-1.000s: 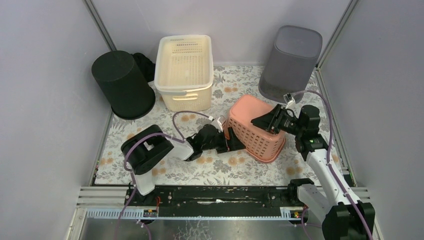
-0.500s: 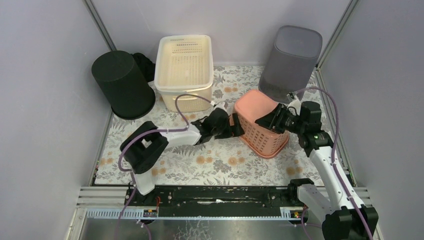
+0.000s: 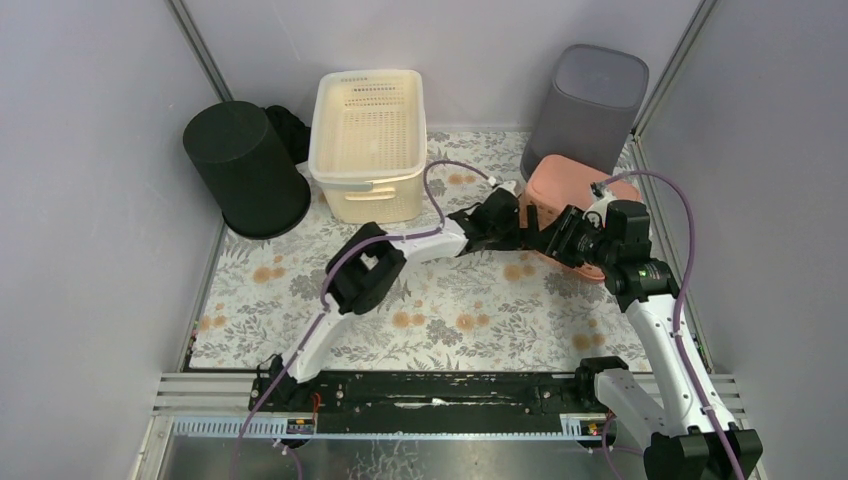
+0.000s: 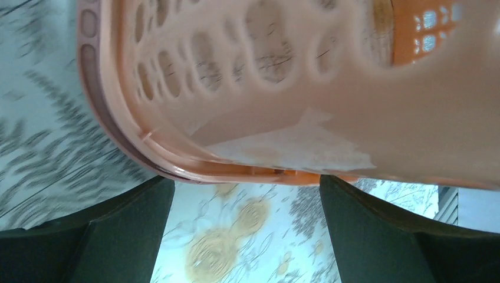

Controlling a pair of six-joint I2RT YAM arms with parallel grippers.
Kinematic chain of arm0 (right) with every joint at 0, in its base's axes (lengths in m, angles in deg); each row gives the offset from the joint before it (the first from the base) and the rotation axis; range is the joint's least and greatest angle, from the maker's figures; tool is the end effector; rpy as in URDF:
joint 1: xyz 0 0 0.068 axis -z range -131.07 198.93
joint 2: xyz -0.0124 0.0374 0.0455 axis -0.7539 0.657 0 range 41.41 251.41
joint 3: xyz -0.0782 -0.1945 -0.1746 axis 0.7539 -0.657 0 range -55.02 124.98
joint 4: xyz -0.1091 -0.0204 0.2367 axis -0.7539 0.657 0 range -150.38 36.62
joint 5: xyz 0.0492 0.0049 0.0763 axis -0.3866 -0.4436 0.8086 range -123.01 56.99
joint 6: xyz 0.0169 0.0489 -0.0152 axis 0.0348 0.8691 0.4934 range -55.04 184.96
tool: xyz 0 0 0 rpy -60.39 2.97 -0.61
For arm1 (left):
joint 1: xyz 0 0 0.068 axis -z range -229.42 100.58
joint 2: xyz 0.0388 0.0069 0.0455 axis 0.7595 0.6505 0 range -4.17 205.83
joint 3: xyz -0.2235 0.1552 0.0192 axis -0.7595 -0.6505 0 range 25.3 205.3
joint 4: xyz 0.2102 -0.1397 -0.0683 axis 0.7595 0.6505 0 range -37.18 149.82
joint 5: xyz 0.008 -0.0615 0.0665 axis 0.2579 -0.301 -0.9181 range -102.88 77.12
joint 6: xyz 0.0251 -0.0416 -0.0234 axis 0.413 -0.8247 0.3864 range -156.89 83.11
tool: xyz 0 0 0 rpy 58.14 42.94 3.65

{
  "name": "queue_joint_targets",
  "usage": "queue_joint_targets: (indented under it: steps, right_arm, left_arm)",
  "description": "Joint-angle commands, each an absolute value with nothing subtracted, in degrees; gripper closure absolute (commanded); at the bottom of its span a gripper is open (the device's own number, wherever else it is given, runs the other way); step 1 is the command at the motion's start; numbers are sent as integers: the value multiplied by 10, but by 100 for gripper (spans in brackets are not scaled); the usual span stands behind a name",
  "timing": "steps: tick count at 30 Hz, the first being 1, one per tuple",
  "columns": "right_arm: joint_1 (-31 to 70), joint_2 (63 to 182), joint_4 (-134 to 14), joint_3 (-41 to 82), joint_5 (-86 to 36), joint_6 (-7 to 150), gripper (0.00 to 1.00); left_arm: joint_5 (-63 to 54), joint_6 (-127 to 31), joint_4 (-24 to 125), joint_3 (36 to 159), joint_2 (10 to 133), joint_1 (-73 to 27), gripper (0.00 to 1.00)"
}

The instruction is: Turn the large container upside down

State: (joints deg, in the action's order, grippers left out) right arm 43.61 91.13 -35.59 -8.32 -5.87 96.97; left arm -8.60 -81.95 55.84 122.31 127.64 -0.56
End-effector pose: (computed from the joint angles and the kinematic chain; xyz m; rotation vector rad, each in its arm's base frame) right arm 0.1883 0.0339 0.3126 0.1868 2.1088 0.8833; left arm 0.3387 -0.3919 0.1525 0.1240 2.4090 -0.9247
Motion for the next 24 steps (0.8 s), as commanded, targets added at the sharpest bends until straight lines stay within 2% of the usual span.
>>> queue_joint_targets:
  steps: [1,3,14,16,19,24]
  right_arm:
    - [433,910,-354,-66,-108,959,53]
    - [434,911,-362,-68,-123,960,52]
    - [473,949,-392,-74,-165,955,49]
    - [506,943,-387,-86,-166,954,52]
    - [568,934,-399,-118,-154,955,51]
    - [646,946,-458,-173,-128,988,51]
  left_arm:
    - [-81,-786,615,1332,1345,4,0]
    - [-85,-780,632,1370,1361,3,0]
    - [29,-741,562,1383,1397,26,0]
    - [29,-729,561,1328,1361,24,0]
    - [48,-751,476,1166,1248,15,0]
    - [43,-723,550,1104,1142,15,0]
